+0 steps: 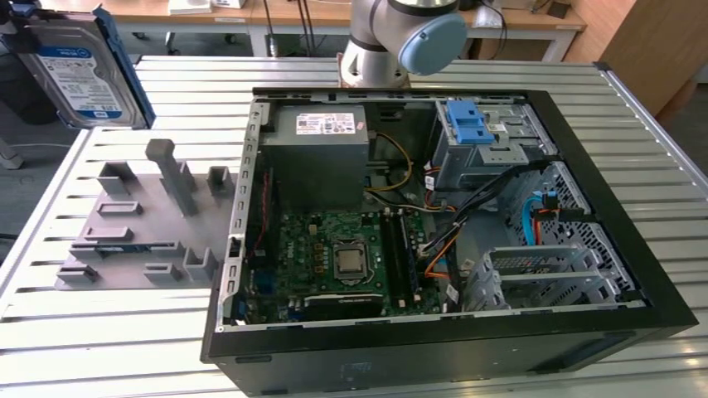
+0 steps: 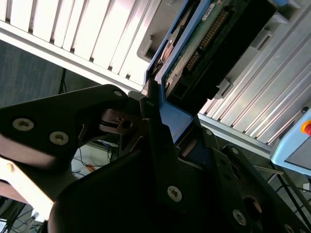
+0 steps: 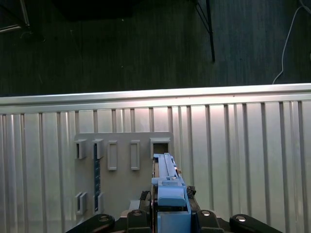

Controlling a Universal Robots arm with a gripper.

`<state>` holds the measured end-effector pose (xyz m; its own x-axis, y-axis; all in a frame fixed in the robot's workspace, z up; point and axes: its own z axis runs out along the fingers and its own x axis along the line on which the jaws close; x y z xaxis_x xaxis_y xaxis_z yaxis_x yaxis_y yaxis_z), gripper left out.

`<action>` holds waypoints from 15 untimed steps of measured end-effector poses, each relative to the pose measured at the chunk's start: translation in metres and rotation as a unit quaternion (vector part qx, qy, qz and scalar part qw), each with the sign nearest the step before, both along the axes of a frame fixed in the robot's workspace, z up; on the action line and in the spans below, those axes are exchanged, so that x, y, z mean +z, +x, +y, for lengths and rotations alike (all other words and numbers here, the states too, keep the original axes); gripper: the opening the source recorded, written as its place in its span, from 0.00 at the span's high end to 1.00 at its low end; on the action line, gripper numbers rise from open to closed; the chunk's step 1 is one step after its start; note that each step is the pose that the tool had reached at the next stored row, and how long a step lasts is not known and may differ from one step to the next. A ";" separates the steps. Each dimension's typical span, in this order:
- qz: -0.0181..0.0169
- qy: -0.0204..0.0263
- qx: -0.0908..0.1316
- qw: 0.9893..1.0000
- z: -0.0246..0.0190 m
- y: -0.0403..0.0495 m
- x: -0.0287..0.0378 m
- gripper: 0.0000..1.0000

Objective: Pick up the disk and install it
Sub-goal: 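Pick up the disk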

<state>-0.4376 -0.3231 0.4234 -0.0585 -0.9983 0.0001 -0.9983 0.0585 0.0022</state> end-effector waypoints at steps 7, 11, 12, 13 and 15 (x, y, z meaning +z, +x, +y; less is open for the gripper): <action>0.000 0.000 0.000 1.000 0.0000 0.0000 0.0056 0.64; 0.000 0.000 0.000 1.000 0.0000 0.0000 0.0093 0.64; 0.000 0.000 0.000 1.000 0.0000 0.0000 0.0103 0.64; 0.000 0.000 0.000 1.000 0.0000 0.0000 0.0113 0.64; 0.000 0.000 0.000 1.000 0.0000 0.0000 0.0131 0.64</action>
<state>-0.4377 -0.3231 0.4366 -0.0586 -0.9983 0.0001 -0.9983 0.0586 0.0021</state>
